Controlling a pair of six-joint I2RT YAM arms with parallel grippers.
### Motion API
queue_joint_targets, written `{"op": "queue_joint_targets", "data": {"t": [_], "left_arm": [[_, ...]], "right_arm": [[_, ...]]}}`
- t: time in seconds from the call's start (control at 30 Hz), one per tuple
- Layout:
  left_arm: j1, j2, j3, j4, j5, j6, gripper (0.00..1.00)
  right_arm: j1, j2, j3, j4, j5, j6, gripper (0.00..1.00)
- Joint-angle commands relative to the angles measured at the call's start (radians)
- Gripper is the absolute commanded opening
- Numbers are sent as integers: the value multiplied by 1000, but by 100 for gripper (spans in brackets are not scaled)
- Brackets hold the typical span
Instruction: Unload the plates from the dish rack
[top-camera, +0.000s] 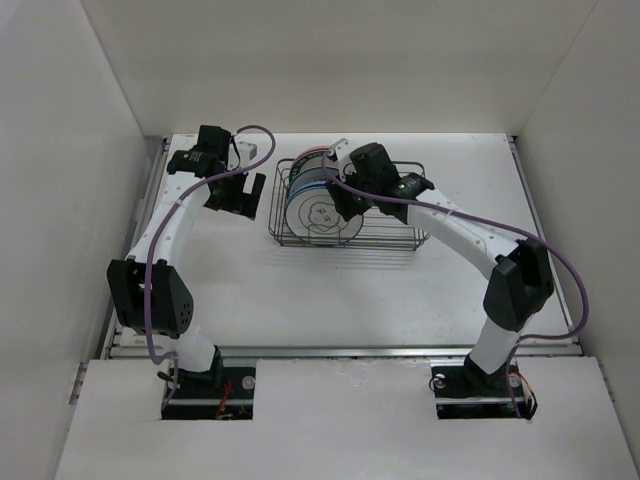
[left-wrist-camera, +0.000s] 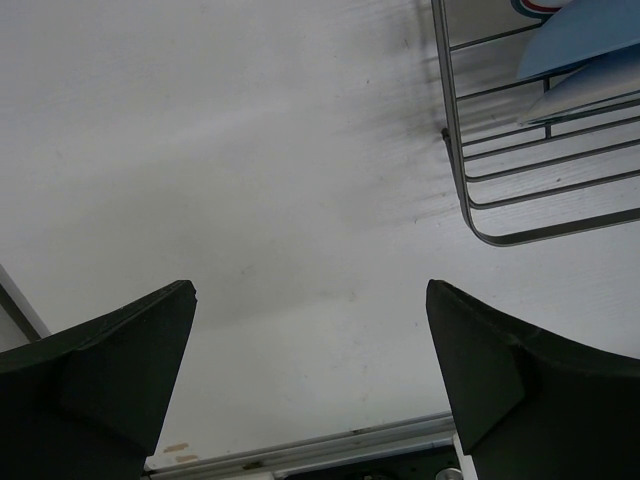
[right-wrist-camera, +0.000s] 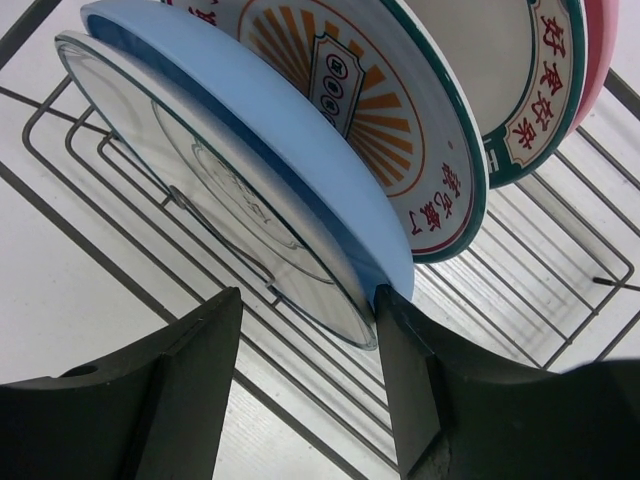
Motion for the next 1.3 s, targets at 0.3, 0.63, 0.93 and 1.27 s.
{"op": "queue_joint_targets", "data": {"t": [0.3,0.63,0.93,1.27], "left_arm": [[-4,2,-5,-12,-13,-19,100],[-4,11,-25,-23,-4,-37,100],[-4,52,44,-23,16,-37,100],[-4,261,214,-6,98,-62,85]], "right_arm": [[-10,119,2,74,57,5,23],[2,9,-8,85,265,-22,0],[42,-163,-6,171,390,-82,0],[61,-302,-37,124,318,0,0]]}}
